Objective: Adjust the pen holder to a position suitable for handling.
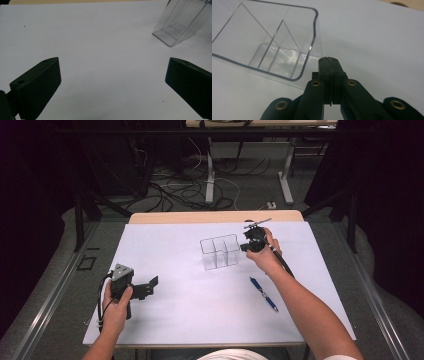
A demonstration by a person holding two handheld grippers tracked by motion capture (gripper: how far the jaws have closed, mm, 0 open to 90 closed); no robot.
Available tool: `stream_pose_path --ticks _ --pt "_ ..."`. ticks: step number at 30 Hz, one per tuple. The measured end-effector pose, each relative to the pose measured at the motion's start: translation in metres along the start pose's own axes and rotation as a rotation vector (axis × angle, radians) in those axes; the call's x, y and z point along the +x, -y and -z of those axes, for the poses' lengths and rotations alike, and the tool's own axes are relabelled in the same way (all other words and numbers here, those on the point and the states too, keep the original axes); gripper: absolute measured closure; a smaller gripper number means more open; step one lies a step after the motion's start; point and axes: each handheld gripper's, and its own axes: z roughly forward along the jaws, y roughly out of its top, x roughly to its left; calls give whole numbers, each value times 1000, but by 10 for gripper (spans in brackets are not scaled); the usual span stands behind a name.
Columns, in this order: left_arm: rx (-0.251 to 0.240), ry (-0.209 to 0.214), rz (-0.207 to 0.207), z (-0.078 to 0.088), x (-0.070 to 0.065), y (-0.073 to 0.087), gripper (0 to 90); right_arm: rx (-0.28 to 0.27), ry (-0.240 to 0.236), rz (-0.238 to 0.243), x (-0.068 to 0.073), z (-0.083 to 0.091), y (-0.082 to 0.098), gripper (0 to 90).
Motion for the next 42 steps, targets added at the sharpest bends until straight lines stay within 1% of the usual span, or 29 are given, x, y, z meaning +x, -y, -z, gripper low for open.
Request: stream_pose_path --ticks 1,2,3,4,5,9,10,11,14,15,16,17,18,19,20,21,22,23,25,26,30,31,32,33,34,35,36,37,42 --pt "0 0 0 0 0 0 1 -1 -13 0 2 0 1 900" --pt "0 0 0 0 0 0 1 7 -11 15 3 1 2 900" --pt "0 0 -1 0 0 0 1 7 -11 15 3 1 2 900" --pt "-1 0 -1 0 0 0 1 6 -10 25 5 2 3 900" --pt "-1 0 -1 0 0 0 1 1 -24 25 6 4 6 900" --pt "5 -2 -2 0 0 0 1 10 -36 35 7 5 11 900" --pt "5 -1 -5 0 0 0 1 9 -57 27 8 5 14 900" --pt "6 -1 -6 0 -1 0 1 12 -54 35 8 5 15 900" --pt "5 0 -6 -1 -1 0 1 13 -67 46 11 7 15 900" --pt "4 -1 -5 -1 -1 0 1 9 -83 49 15 7 15 900" --pt "5 -1 -4 -1 -1 0 1 9 -88 64 16 7 15 900" --pt "5 -1 -4 -1 -1 0 1 9 -88 64 16 7 15 900" --pt "4 -2 -5 -1 -1 0 1 15 -91 74 21 8 15 900" --pt "5 -1 -5 -1 -1 0 1 15 -91 74 21 8 15 900" --pt "4 -1 -4 -1 -1 0 1 17 -90 79 24 8 16 900" --pt "5 -1 -5 -1 -1 0 1 17 -90 79 24 8 16 900" --pt "5 -1 -5 -1 -1 0 1 3 -100 78 25 7 17 900" --pt "4 0 -5 -1 -1 0 1 18 -91 79 25 9 17 900" --pt "5 0 -4 -1 -1 0 1 21 -98 86 25 10 18 900" --pt "5 0 -4 -1 -1 0 1 10 -100 76 25 10 19 900" --pt "4 0 -3 0 -1 -1 1 -11 -88 90 25 14 19 900" --pt "4 1 -1 0 -1 -1 1 -20 -84 106 25 15 19 900" --pt "3 0 1 0 -1 -1 1 -38 -99 107 26 17 20 900" --pt "3 0 1 -1 0 -1 1 -53 -94 124 27 21 20 871" --pt "4 -1 2 -1 0 -1 1 -49 -94 137 28 23 20 857" --pt "4 -1 1 -1 0 -1 1 -49 -94 137 28 23 20 857" --pt "3 -1 1 -1 0 -1 1 -49 -99 144 30 28 21 838" --pt "3 -1 2 -1 0 -1 1 -57 -100 154 30 30 22 827" --pt "5 0 4 -2 0 0 1 -65 -113 144 30 37 26 786"
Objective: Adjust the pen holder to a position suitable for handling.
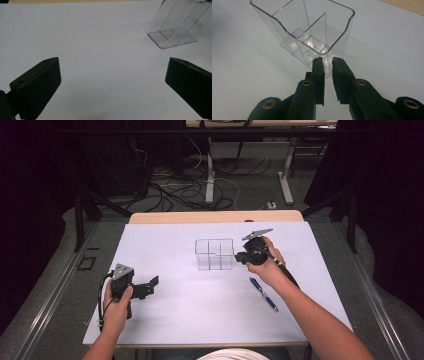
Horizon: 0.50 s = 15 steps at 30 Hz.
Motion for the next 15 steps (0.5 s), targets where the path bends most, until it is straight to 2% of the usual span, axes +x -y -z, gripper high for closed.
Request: stream_pose_path --ticks 4,8,15 --pt "5 3 -3 -1 0 0 1 -4 0 40 0 8 6 711" --pt "2 7 -4 -2 -2 -1 1 0 -8 50 -2 13 10 672" --pt "6 20 -14 -4 -4 -3 1 -42 -11 70 -6 26 20 542"
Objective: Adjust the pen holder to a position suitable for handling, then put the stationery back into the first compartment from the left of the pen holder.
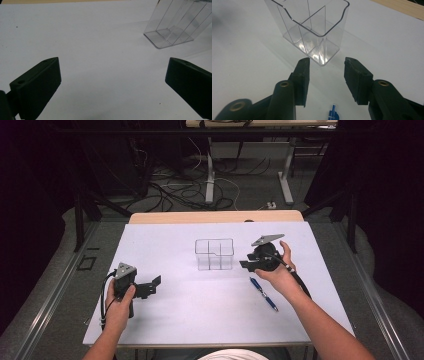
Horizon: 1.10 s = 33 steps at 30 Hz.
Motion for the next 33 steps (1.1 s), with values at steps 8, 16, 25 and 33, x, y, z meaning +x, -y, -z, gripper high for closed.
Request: stream_pose_path --ticks 8,16,25,33 --pt "-1 14 -5 -2 -2 -2 1 -2 0 62 3 15 18 460" --pt "-1 24 -10 -1 -5 -2 1 -21 37 44 3 24 36 382" --pt "-1 30 1 -1 -5 -3 1 83 33 -72 -2 35 42 199" --pt "-9 37 20 0 -6 -4 1 97 75 -126 -5 38 49 68"
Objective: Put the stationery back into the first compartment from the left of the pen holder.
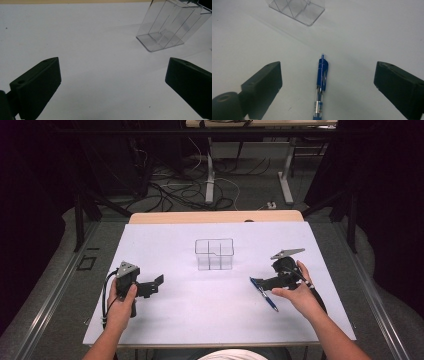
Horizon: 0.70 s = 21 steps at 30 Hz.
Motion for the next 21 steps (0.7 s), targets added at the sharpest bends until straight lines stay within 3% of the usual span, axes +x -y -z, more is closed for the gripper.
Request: stream_pose_path --ticks 2,4,11,16,21 --pt "-1 2 -1 0 -1 -1 1 3 -2 -6 0 1 1 69" --pt "-4 12 2 0 -2 -1 1 7 9 3 1 2 2 130" --pt "1 14 2 0 -6 -4 1 35 48 70 6 5 5 286" --pt "4 23 10 0 -9 -6 1 84 63 50 8 3 10 335" --pt "-9 31 -18 1 -14 -8 1 141 44 1 10 0 14 400"
